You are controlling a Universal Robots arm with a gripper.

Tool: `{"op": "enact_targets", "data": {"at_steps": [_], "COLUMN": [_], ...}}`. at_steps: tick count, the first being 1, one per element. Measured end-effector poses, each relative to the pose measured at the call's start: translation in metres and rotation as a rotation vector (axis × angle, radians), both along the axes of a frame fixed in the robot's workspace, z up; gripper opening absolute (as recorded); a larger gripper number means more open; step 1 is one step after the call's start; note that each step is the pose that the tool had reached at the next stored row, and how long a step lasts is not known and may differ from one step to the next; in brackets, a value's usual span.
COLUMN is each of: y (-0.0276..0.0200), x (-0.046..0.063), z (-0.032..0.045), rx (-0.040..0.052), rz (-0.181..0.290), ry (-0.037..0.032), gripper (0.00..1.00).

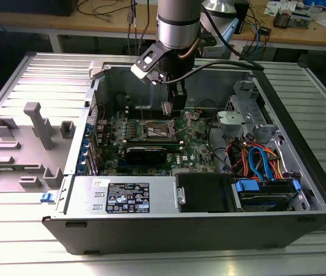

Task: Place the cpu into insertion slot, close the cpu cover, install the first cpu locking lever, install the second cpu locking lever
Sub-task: 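Place the cpu into insertion slot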

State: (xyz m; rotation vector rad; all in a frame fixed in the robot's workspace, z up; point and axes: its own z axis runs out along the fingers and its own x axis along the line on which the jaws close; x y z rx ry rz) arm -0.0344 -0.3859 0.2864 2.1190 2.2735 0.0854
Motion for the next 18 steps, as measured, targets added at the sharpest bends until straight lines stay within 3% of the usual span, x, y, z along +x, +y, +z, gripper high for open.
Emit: {"op": "enact_targets", "data": {"at_steps": [18], "y": [-0.0008], "x": [0.0000], "z": [-0.0046], "rx": [-0.0001], "rz": [-0.008], "ry": [0.0010], "gripper": [0.54]}}
